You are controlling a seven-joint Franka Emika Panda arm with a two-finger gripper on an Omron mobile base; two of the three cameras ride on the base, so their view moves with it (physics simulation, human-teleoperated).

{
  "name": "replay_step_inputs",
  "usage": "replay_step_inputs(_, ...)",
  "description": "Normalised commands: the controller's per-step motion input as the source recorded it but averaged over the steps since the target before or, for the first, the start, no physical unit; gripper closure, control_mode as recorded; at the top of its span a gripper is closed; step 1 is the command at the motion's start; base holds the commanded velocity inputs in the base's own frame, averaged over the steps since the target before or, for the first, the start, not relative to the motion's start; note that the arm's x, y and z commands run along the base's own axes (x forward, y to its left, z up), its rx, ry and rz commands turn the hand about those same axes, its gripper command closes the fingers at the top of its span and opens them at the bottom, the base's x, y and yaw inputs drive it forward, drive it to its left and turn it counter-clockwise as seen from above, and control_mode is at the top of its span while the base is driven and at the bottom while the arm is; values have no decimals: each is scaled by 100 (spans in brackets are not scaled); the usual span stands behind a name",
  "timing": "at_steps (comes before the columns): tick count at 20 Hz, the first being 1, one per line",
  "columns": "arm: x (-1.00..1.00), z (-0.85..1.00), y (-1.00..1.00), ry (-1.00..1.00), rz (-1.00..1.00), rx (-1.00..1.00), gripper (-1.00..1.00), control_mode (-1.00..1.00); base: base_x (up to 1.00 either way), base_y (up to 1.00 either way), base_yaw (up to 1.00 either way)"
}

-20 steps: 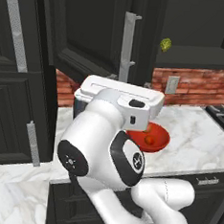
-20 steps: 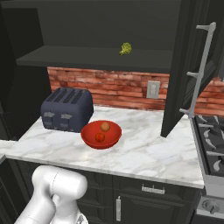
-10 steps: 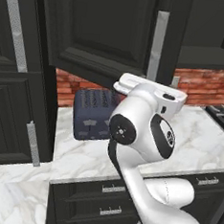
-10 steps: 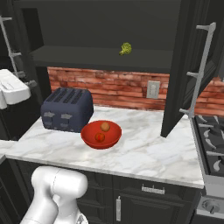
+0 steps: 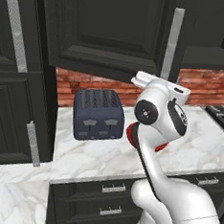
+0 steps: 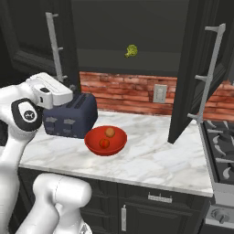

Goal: Open the cabinet. Pick the apple and tangerine from the cabinet and place them into the bowl. Then close the cabinet.

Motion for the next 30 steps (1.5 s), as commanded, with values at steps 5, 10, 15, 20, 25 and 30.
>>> replay_step_inputs(5, 100, -1, -19, 13, -6, 11, -100, -100, 0, 0, 0)
replay_step_inputs(10, 100, -2, -18, 12, -7, 10, -100, -100, 0, 0, 0)
replay_step_inputs(15, 100, -45, 0, 2, -1, 0, -100, -100, 0, 0, 0)
replay_step_inputs(20, 70, -43, 0, 0, 1, 0, -100, -100, 0, 0, 0)
replay_step_inputs(25, -100, 10, 11, 0, 7, 2, -100, -100, 0, 0, 0)
replay_step_inputs(30, -100, 74, -7, -1, 2, 15, -100, -100, 0, 0, 0)
